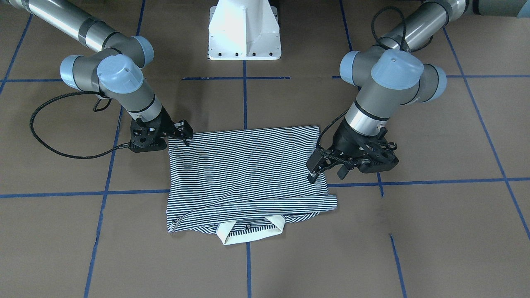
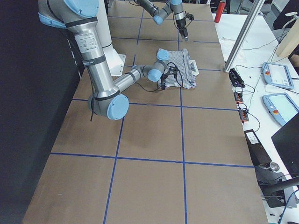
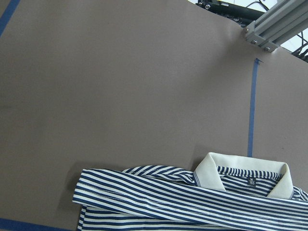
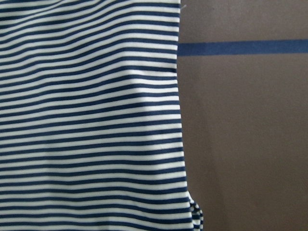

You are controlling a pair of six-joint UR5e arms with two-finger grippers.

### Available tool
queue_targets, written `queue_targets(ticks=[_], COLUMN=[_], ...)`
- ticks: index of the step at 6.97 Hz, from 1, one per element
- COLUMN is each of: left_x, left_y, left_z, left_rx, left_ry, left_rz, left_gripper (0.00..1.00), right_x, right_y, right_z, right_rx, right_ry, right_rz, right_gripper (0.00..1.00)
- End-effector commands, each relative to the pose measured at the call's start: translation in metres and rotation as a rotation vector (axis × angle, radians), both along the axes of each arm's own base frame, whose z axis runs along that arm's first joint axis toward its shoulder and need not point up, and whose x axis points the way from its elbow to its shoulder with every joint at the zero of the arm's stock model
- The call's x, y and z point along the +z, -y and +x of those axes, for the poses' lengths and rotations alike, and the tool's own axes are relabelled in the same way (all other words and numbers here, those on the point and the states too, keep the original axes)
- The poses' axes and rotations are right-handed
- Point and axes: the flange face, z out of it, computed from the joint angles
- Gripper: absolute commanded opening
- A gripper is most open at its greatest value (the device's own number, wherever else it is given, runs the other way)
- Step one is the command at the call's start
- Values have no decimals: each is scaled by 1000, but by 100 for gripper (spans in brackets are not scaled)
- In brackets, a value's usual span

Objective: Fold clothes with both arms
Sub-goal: 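Move the right gripper to the folded shirt's side edge and grasp it, then drag the folded shirt with the right gripper toward the robot while the left arm lowers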

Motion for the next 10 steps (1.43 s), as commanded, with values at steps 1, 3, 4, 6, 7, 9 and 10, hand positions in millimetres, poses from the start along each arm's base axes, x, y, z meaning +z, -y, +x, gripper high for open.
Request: queue_targets(ticks=[1, 3, 4, 6, 7, 9, 10], left_x=[-1, -1, -1, -7, -13, -26, -36], left_y=[1, 1, 1, -1, -4, -13, -17], left_z=[-1, -1, -1, -4, -8, -16, -21], left_rx=[-2, -2, -2, -2, -3, -3, -5], left_ry=[-1, -1, -2, -11, -14, -12, -9], left_rz=[1, 1, 2, 10, 14, 12, 10], left_gripper=[100, 100, 100, 100, 100, 100, 100], right_x=[-1, 1, -2, -20, -26, -8, -13], right_y=[-5, -5, -6, -39, -74, -166, -208], right_z=[-2, -1, 1, 19, 37, 69, 67], right_rx=[-26, -28, -33, -66, -95, -146, -167], right_ry=[-4, -6, -13, -70, -83, -101, -99], right_rz=[-24, -27, -41, -84, -95, -160, -205], right_gripper=[0, 0, 0, 0, 0, 0, 0])
